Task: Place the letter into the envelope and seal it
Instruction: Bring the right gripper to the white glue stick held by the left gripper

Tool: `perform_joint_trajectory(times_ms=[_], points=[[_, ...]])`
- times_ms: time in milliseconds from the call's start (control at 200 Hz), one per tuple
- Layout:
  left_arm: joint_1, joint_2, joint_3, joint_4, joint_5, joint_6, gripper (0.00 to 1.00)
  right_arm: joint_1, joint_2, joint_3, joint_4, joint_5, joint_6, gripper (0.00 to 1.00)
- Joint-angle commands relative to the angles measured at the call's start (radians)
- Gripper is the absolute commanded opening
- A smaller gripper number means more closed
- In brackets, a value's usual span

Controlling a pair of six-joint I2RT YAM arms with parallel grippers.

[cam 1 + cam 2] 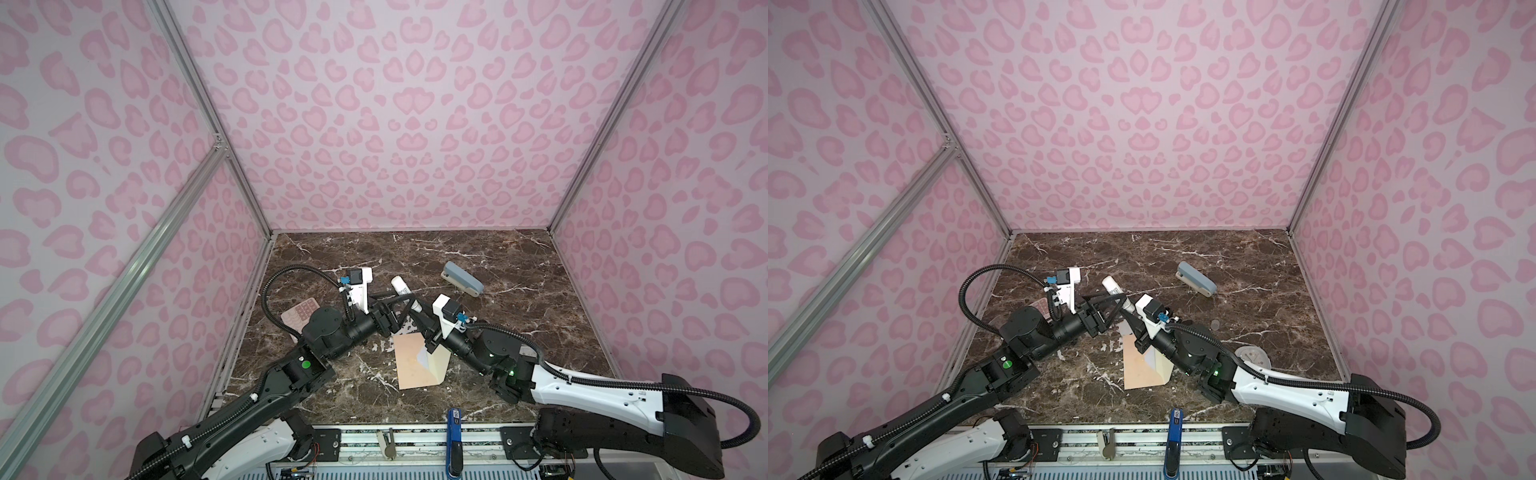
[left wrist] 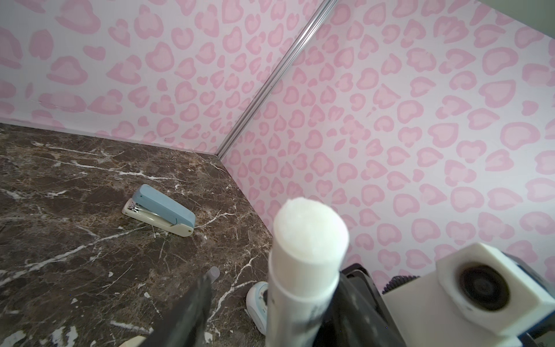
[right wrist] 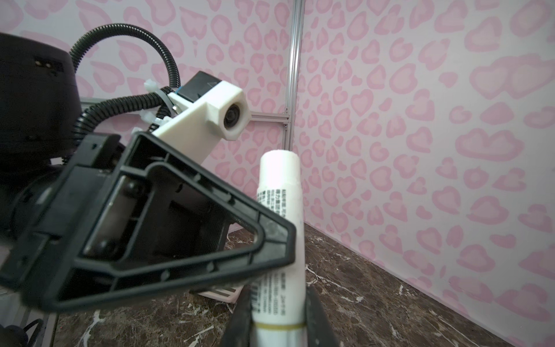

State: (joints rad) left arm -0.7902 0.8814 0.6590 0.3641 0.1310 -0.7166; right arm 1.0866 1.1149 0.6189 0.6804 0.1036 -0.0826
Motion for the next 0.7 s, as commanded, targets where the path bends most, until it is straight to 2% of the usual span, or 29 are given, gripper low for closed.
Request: perform_joint_trajectory(times_ms=[0, 250, 485, 695], points=[[0.012, -0.011, 0.011, 0.011, -0.006, -0.010, 0.67, 0.003, -0.020, 0.000, -0.084, -0.013, -0.008, 0.15], [0.019, 0.009, 0.031, 0.016, 0.038, -0.023, 0.65, 0.003, -0.050, 0.010, -0.182, -0.017, -0.027, 0.15], [0.020, 0.035, 0.043, 0.007, 0.067, -0.032, 0.56, 0.003, -0.065, 0.014, -0.209, -0.013, -0.039, 0.15], [0.025, 0.036, 0.043, 0.004, 0.064, -0.037, 0.41, 0.003, -0.083, 0.006, -0.219, -0.015, -0.048, 0.16]])
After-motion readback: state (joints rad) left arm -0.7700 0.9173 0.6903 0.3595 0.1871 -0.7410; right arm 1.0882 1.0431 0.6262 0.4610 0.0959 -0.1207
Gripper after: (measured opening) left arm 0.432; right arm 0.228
